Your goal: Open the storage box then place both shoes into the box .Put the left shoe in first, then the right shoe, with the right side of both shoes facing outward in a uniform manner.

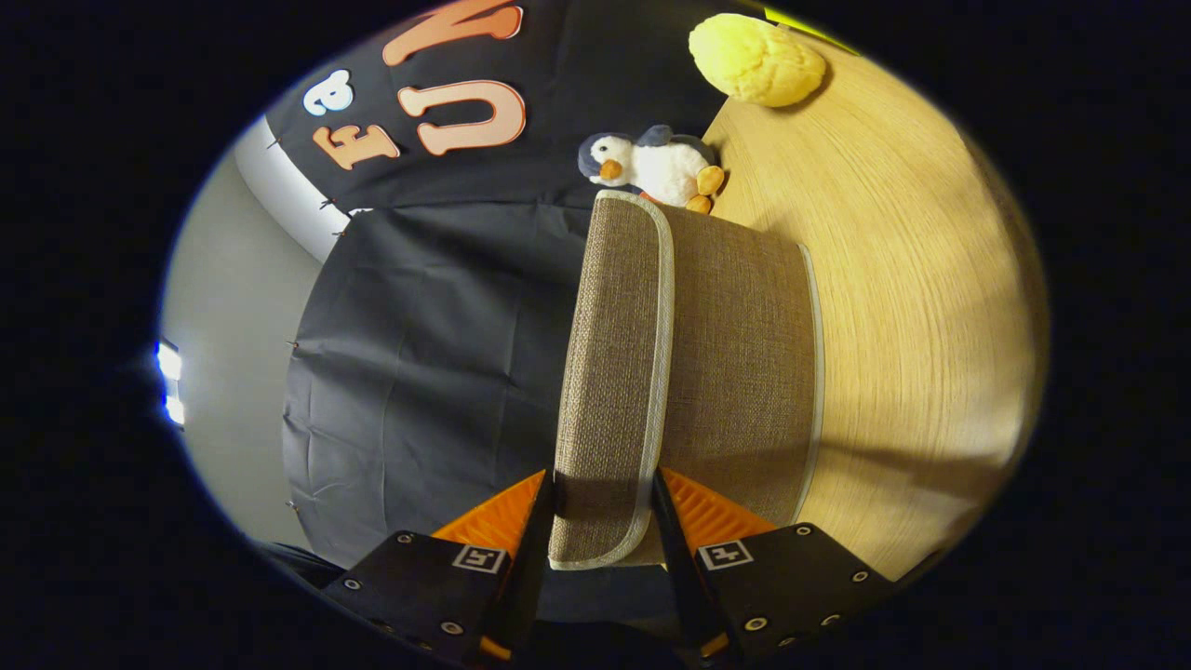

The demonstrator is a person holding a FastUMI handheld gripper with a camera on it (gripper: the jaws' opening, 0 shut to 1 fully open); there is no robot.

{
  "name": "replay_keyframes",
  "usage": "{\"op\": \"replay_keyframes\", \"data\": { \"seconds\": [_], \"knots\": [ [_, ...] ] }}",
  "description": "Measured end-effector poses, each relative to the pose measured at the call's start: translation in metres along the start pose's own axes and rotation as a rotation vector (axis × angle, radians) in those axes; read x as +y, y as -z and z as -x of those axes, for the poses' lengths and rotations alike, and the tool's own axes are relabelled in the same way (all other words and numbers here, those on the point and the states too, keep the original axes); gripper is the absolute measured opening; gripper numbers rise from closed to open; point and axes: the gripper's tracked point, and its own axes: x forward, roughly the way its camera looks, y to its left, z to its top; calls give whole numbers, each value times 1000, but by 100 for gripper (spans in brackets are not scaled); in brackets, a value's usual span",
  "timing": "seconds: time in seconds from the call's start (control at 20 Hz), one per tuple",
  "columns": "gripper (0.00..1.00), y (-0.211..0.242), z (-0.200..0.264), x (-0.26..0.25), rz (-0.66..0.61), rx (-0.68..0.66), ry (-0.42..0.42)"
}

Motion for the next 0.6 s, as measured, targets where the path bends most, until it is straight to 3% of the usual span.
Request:
{"op": "replay_keyframes", "data": {
  "seconds": [0.4,0.6],
  "knots": [
    [59,-5,10,0,-27,-3,33],
    [62,-9,17,1,-89,-48,-32]
  ]
}}
